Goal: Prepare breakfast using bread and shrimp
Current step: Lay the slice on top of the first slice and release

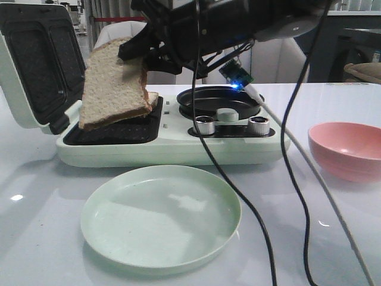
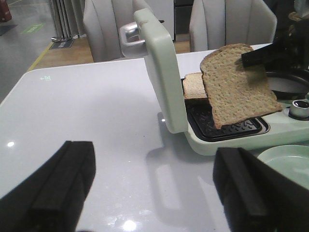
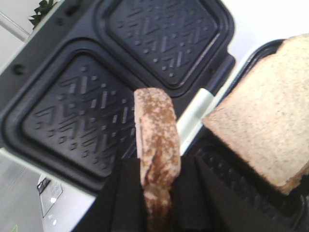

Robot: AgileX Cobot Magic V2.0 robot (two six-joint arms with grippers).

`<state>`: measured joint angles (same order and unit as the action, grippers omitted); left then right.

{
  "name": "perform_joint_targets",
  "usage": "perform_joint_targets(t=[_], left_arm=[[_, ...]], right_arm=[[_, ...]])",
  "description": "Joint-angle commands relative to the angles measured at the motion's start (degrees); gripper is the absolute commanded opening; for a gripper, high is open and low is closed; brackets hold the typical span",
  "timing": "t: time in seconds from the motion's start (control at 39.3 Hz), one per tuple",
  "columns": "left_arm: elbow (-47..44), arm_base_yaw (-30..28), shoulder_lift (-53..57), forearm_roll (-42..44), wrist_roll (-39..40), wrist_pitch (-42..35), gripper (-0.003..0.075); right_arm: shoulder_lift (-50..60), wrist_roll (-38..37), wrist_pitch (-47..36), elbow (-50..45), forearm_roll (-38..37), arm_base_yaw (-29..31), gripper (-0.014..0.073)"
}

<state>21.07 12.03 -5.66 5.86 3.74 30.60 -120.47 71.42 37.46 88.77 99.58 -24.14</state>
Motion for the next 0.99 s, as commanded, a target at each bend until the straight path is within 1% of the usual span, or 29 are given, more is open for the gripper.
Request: perform_joint_targets(t=[0.0, 0.2, 0.31, 0.38, 0.46, 0.59, 0.66, 0.79, 0.97], left_arm=[[1.5, -0.1, -0.7, -0.3, 0.7, -4.9, 0.0565], [1.5, -0.1, -0.7, -0.3, 0.7, -4.9, 0.0565], [1.5, -0.1, -0.7, -0.3, 0.7, -4.9, 0.0565], [1.5, -0.1, -0.7, -0.3, 0.7, -4.9, 0.0565], [1.5, -0.1, -0.7, -0.3, 0.7, -4.9, 0.0565], [1.5, -0.1, -0.7, -0.3, 0.7, -4.9, 0.0565], [1.5, -0.1, -0.7, -0.3, 0.7, -4.9, 0.0566], [1.5, -0.1, -0.7, -0.3, 0.7, -4.9, 0.0565], [1.5, -0.1, -0.7, -0.3, 0.7, -4.9, 0.0565]], right_arm=[[0.9, 0.1, 2.5, 4.1, 4.5, -0.1, 0.0185], [-2.2, 0.1, 2.2, 5.0, 6.3, -0.1, 0.0193], [-3.2, 0.1, 2.1, 5.0, 6.4, -0.2, 0.0232], [-3.5, 0.1, 2.1, 5.0, 6.4, -0.5, 0.0291], [-3.5, 0.4, 1.1, 5.0, 6.3, -0.9, 0.0370], [-3.5, 2.8, -1.8, 5.0, 5.4, -1.4, 0.0512], [-3.5, 4.2, -2.8, 5.0, 5.1, -1.5, 0.0573], [-3.0, 4.9, -5.3, 5.0, 4.1, -1.5, 0.0584], [0.5, 4.9, -14.8, 5.0, -6.2, -1.8, 0.0584]])
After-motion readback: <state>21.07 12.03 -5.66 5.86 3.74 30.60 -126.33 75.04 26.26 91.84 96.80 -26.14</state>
